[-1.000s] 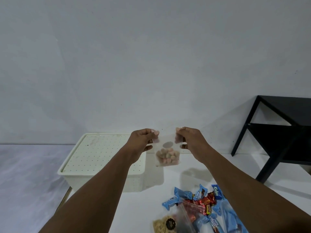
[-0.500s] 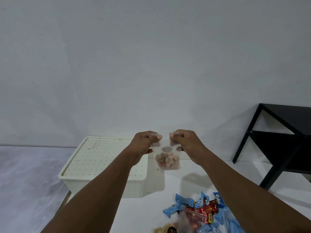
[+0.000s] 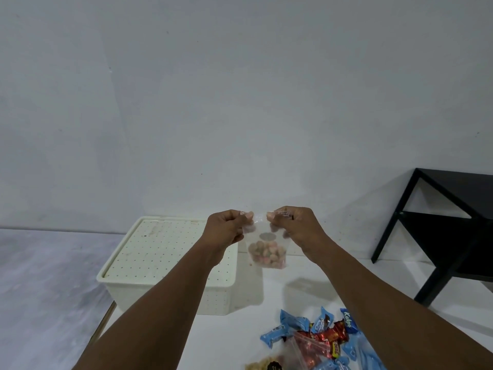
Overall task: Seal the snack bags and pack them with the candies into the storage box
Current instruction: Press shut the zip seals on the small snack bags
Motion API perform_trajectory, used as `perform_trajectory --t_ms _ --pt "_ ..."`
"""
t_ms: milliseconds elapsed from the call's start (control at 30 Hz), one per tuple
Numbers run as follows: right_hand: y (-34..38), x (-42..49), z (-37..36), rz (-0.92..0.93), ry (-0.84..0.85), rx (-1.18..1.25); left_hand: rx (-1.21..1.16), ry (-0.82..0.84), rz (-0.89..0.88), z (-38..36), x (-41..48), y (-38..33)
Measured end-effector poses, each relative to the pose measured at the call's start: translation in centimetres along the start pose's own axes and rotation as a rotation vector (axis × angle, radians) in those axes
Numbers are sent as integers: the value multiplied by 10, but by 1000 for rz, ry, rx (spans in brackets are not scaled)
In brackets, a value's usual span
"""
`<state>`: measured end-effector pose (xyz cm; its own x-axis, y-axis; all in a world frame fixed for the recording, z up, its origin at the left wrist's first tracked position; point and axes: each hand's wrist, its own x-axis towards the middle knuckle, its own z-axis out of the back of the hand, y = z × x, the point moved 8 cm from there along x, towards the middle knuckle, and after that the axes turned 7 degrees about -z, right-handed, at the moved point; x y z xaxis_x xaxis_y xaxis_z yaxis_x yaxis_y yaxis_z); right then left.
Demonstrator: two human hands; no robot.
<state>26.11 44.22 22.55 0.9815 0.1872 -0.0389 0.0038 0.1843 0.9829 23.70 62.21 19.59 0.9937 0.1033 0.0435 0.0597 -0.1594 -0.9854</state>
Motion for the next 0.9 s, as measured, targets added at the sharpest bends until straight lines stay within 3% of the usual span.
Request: perform_trajectory --t_ms 167,333,467,733,900 --pt "-12 -1 6 -76 45 184 25 -82 -83 9 3 -8" --pt "-11 -2 20 -17 -53 93 -16 22 -26 0 -1 -3" --pt "-9 -3 21 -1 -28 36 52 116 48 -12 -3 4" --pt "-16 -6 13 -76 13 105 183 137 -63 -22 1 -9" --pt "-12 -5 14 -40 14 10 190 154 -36 -27 2 -6"
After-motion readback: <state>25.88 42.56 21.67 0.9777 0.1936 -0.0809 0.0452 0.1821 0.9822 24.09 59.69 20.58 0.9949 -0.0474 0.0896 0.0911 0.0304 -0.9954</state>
